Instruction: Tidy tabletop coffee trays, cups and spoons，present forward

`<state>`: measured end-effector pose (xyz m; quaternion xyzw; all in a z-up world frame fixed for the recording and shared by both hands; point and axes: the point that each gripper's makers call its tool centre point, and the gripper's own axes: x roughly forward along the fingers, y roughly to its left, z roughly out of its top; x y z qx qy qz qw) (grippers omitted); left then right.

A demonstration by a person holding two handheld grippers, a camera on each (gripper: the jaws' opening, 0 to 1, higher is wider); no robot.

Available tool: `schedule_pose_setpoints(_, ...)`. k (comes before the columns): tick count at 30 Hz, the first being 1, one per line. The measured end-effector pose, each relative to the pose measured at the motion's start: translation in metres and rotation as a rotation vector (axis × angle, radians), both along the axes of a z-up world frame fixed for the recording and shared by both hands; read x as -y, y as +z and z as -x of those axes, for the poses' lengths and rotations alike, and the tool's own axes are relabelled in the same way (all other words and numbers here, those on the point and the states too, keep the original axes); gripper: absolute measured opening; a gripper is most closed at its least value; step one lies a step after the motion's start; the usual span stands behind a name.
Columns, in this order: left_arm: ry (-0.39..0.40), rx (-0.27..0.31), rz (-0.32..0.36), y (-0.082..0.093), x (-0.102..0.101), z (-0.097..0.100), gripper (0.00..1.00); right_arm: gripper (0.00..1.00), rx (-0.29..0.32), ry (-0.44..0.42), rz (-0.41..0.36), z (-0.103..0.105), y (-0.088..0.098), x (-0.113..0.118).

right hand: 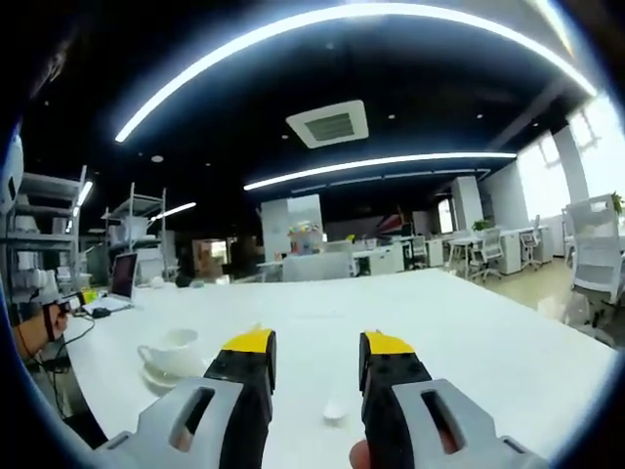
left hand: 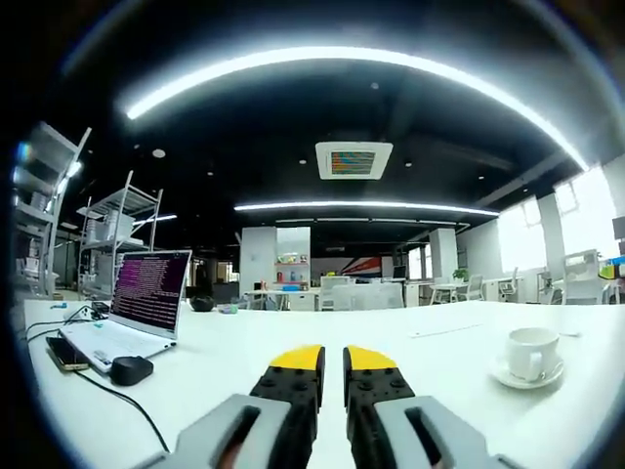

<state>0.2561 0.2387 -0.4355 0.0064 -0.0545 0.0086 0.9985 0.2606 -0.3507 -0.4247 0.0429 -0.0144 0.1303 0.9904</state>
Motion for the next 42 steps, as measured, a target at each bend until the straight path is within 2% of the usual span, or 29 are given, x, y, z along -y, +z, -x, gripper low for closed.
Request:
schedule_pose_setpoints(5,-0.031,-0.01,-0.005,0.002,0.005,0.0,0.1,0.34,-0.001,-0.001,-0.001,-0.001,0.0,0.001)
schedule_pose_setpoints(12,-0.138,-0.043,-0.009,0.011,0.017,-0.001,0.16,0.34,-0.022,-0.001,0.004,-0.005,-0.002,0.001)
schedule_pose_setpoints(17,-0.244,-0.045,-0.015,0.025,0.03,0.0,0.16,0.34,-0.043,-0.001,0.015,-0.011,-0.005,0.001)
schedule_pose_setpoints(19,-0.322,-0.035,0.017,0.033,0.039,0.002,0.17,0.34,-0.046,0.004,0.019,-0.013,-0.004,0.0)
schedule_pose_setpoints(21,-0.363,-0.021,-0.005,0.046,0.042,0.003,0.17,0.34,-0.059,0.008,0.029,-0.015,-0.005,-0.002)
schedule_pose_setpoints(24,-0.429,-0.015,-0.01,0.058,0.048,0.005,0.17,0.33,-0.112,0.014,0.049,-0.021,-0.013,-0.003)
schedule_pose_setpoints(26,-0.447,-0.012,-0.007,0.064,0.048,0.005,0.18,0.32,-0.165,0.024,0.019,-0.025,-0.02,-0.003)
schedule_pose_setpoints(28,-0.49,-0.009,0.014,0.068,0.052,0.007,0.18,0.33,-0.204,0.043,0.028,-0.03,-0.027,-0.004)
schedule_pose_setpoints(30,-0.51,-0.016,0.021,0.069,0.053,0.007,0.18,0.33,-0.241,0.016,0.091,-0.035,-0.035,0.001)
schedule_pose_setpoints(32,-0.522,-0.021,0.003,0.069,0.053,0.008,0.18,0.33,-0.278,0.022,0.115,-0.041,-0.041,0.0)
schedule_pose_setpoints(37,-0.541,-0.036,-0.012,0.068,0.054,0.011,0.18,0.31,-0.381,0.047,0.201,-0.058,-0.056,-0.004)
schedule_pose_setpoints(42,-0.553,-0.041,-0.037,0.069,0.055,0.013,0.18,0.31,-0.447,0.082,0.265,-0.077,-0.073,-0.01)
